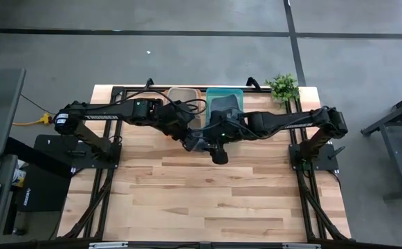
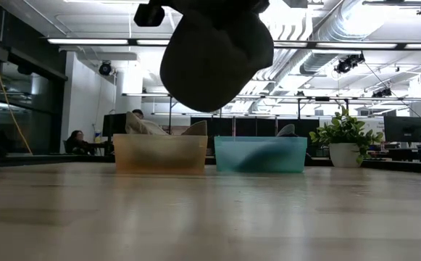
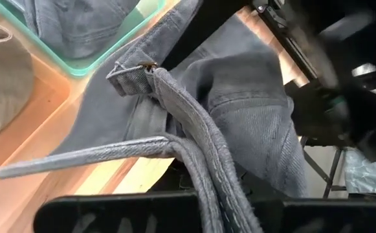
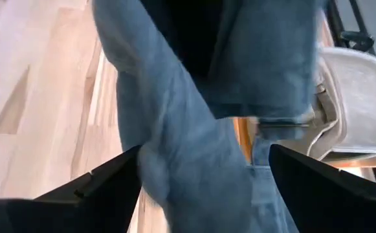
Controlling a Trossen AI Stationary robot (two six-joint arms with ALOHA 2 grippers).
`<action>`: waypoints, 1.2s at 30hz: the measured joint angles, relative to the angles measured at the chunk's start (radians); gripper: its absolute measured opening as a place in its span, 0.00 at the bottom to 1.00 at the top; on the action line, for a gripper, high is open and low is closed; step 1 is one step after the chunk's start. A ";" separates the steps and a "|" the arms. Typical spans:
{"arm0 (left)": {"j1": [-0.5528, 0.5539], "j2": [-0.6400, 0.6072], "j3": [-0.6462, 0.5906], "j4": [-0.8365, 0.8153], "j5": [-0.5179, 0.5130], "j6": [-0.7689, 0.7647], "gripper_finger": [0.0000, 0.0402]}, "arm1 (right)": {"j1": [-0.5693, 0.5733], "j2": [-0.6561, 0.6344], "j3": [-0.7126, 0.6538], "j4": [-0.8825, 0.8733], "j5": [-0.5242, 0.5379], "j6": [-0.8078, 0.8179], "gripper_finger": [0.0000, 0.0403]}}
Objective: Pick & Place hat
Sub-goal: Put the black cap into the blue bin
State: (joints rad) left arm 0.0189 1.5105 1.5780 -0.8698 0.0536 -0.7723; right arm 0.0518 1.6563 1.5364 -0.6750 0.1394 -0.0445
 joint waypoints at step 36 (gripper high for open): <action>0.000 0.000 -0.001 0.013 0.010 -0.018 0.00 | 0.042 0.053 0.000 -0.011 -0.078 0.010 0.01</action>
State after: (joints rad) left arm 0.0193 1.5101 1.5772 -0.8570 0.0631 -0.7907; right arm 0.0935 1.7088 1.5364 -0.6862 0.0616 -0.0345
